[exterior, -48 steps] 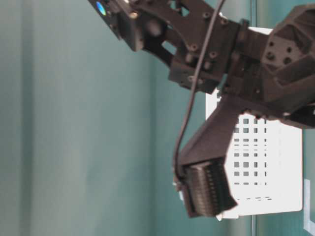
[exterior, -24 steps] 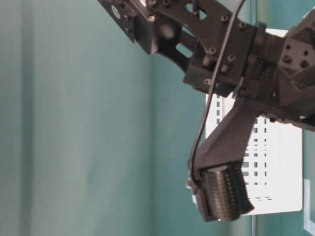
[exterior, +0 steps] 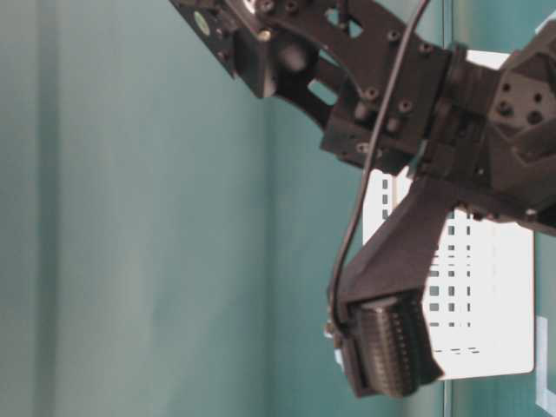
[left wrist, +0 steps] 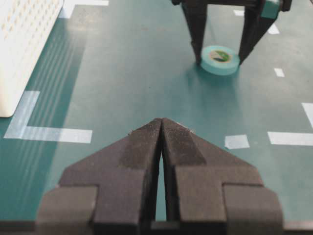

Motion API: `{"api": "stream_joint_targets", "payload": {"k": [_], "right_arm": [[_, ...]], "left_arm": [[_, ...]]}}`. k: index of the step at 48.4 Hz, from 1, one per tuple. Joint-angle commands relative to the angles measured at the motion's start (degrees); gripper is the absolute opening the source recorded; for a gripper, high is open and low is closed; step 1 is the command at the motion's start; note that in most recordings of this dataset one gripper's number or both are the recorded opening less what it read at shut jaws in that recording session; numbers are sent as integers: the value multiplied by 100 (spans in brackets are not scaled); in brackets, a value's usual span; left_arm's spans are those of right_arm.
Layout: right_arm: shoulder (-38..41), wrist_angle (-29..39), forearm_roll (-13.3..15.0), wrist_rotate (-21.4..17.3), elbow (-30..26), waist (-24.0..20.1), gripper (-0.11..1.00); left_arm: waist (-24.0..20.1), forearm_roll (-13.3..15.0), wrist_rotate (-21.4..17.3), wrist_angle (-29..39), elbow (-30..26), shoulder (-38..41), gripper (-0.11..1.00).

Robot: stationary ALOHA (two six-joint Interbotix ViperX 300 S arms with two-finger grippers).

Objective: Put the tape into the white basket.
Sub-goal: 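Lower the right gripper around the tape roll and close on it, then lift the tape roll and carry it toward the white basket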

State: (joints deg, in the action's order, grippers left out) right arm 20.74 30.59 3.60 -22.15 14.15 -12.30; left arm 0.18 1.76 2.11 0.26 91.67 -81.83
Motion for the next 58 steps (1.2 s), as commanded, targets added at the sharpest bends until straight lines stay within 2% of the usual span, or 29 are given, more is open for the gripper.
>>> {"api": "stream_joint_targets", "payload": {"k": [1, 14, 33, 39, 46, 53, 58], "right_arm": [[-123, 53, 9, -9, -123, -44, 69], [-483, 325, 26, -9, -141, -44, 68], [-1617, 1600, 26, 0, -378, -44, 68], [-1687, 1960, 26, 9, -519, -44, 68], [-1652, 2083, 26, 70, -527, -44, 68], [-1670, 2118, 149, 70, -536, 0, 68], [-1731, 2118, 360, 70, -536, 70, 68]], "left_arm": [[0, -9, -9, -26, -97, 44, -11], [0, -9, -9, -26, -97, 53, -11], [0, -9, -9, -26, -97, 53, -11], [0, -9, -9, -26, -97, 53, -11], [0, -9, -9, -26, -97, 53, -11], [0, -9, -9, -26, -97, 53, -11], [0, -9, -9, -26, -97, 53, -11]]}}
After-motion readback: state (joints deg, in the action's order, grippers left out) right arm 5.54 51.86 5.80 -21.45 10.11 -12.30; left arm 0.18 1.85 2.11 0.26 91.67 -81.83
